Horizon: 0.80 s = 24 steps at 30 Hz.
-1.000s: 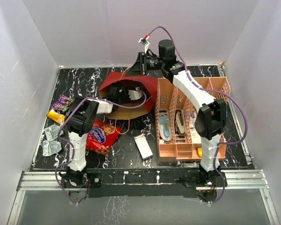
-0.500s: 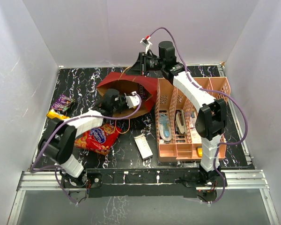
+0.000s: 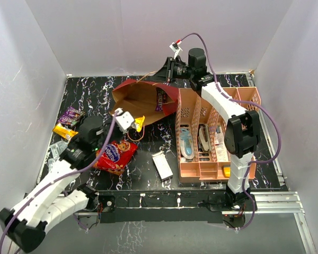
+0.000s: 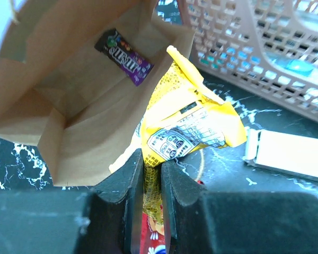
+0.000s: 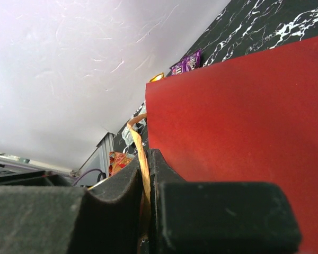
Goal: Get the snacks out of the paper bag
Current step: Take out the snack from the paper bag, then place the snack at the center of the board.
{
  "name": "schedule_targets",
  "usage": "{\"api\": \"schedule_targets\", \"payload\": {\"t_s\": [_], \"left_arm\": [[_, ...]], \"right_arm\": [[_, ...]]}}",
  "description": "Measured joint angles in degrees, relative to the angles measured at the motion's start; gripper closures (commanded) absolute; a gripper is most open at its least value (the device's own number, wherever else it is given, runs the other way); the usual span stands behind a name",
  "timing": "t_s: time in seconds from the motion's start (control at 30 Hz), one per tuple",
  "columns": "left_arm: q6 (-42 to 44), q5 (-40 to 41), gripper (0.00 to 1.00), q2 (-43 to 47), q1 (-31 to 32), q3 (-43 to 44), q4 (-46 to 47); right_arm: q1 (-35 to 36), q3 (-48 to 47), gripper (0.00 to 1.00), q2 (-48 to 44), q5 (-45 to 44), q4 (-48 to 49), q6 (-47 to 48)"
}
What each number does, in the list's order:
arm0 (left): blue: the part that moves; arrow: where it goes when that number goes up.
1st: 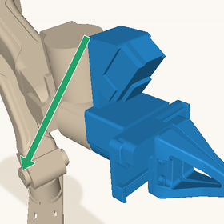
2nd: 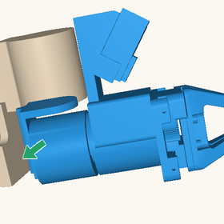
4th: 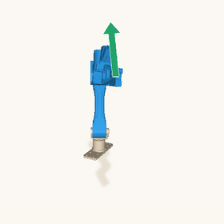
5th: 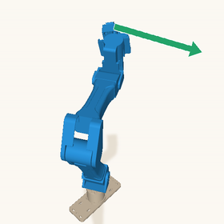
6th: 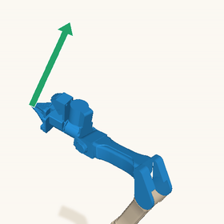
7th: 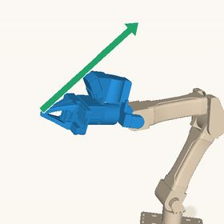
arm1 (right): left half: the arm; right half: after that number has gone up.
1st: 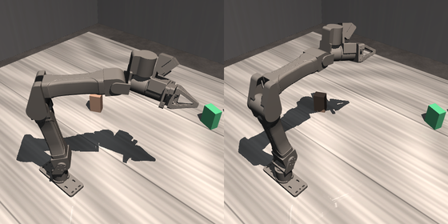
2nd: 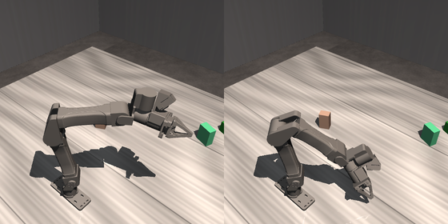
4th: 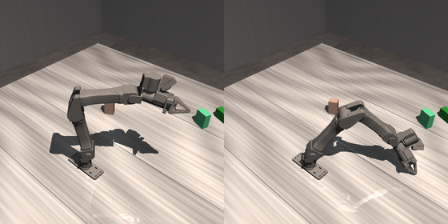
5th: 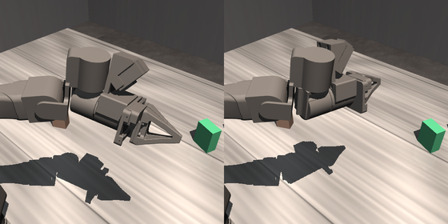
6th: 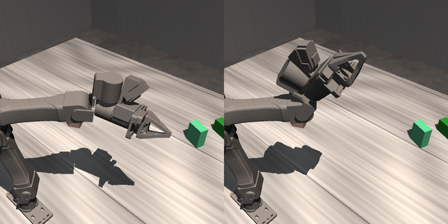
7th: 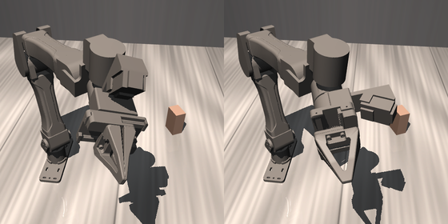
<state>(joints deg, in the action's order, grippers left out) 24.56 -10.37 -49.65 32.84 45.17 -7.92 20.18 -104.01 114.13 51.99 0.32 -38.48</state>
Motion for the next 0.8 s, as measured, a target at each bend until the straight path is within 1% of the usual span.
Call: {"api": "schedule_targets", "payload": {"t_s": [0.1, 0.23, 0.4, 0.53, 0.6, 0.67, 0.8], "left_arm": [[-3.37, -0.63, 0.89, 4.92, 0.09, 3.45, -5.29], [-5.31, 1.73, 0.89, 4.28, 0.31, 11.21, -8.22], [-5.31, 12.04, 0.86, -3.39, 0.31, 23.12, -6.80], [-3.30, 22.21, 0.86, -13.79, -0.50, 31.50, -2.64], [-3.17, 24.52, 0.87, -20.52, -3.08, 36.13, -1.33], [-3.78, 25.16, 0.87, -26.49, -7.43, 38.95, 1.01], [-6.21, 27.87, 0.87, -35.58, -17.46, 39.23, 6.64]], "right_arm": [[0.04, 0.83, 0.92, -0.28, 0.07, 0.39, -0.17], [0.24, 1.95, 0.92, -0.55, 0.02, 0.83, -0.17], [0.28, 2.67, 0.92, -0.83, 0.00, 1.18, -0.17], [0.28, 3.52, 0.92, -1.38, 0.02, 1.20, -0.15], [0.28, 3.76, 0.92, -1.49, 0.00, 1.11, 0.04], [0.28, 4.15, 0.92, -1.84, -0.13, 0.87, 0.52], [0.31, 4.55, 0.92, -2.64, -0.31, 0.09, 0.96]]}}
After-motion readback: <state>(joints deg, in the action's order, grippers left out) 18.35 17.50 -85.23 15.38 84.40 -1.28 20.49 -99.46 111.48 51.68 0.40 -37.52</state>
